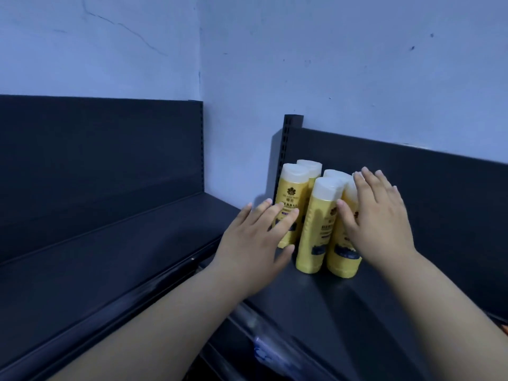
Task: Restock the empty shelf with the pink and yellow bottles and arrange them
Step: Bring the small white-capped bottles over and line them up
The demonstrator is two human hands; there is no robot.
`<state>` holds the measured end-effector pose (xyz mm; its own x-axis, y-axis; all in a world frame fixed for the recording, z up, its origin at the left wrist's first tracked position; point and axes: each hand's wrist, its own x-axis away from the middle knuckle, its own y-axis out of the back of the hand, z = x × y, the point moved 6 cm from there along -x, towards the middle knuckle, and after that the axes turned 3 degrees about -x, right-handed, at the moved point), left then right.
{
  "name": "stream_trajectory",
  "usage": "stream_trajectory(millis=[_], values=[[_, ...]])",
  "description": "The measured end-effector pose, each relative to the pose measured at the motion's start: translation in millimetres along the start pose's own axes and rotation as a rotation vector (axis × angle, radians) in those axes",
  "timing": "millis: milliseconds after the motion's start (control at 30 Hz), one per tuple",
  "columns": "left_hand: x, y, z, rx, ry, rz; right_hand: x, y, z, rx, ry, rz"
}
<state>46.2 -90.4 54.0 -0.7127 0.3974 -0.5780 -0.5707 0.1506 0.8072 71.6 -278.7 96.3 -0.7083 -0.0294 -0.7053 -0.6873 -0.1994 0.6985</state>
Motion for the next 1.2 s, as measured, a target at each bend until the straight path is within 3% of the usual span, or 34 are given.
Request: stream_trajectory(millis=[267,433,567,800,1033,1200], values=[[-80.5,-7.0,-22.7,0.211,-0.13,-0.126,-24.7,-26.1,-30.6,0.004,-0.096,0.05],[-130.9,-32.8,-37.5,0.24,-0.138,-0.022,-38.0,-37.0,-34.8,0.11,-0.048,-0.118],[-154.4,-51.0,-39.0,0.306,-0.155,-0.035,-44.9,-41.9,-35.3,0.131,-0.063,-0.201],[-161.4,-54.0,-21.4,0.607,-0.166,-0.398,-52.8,-49.9,-37.8,0.105,-0.138,-0.198],[-154.5,-51.4,-17.0,0.685,-0.148,-0.322,-63.1,-46.6,-37.9,0.102,-0.248,-0.172],[-156.0,-49.4,-15.0,0.647,-0.074,-0.297,-68.3,-49.0,-38.7,0.136,-0.203,-0.068]])
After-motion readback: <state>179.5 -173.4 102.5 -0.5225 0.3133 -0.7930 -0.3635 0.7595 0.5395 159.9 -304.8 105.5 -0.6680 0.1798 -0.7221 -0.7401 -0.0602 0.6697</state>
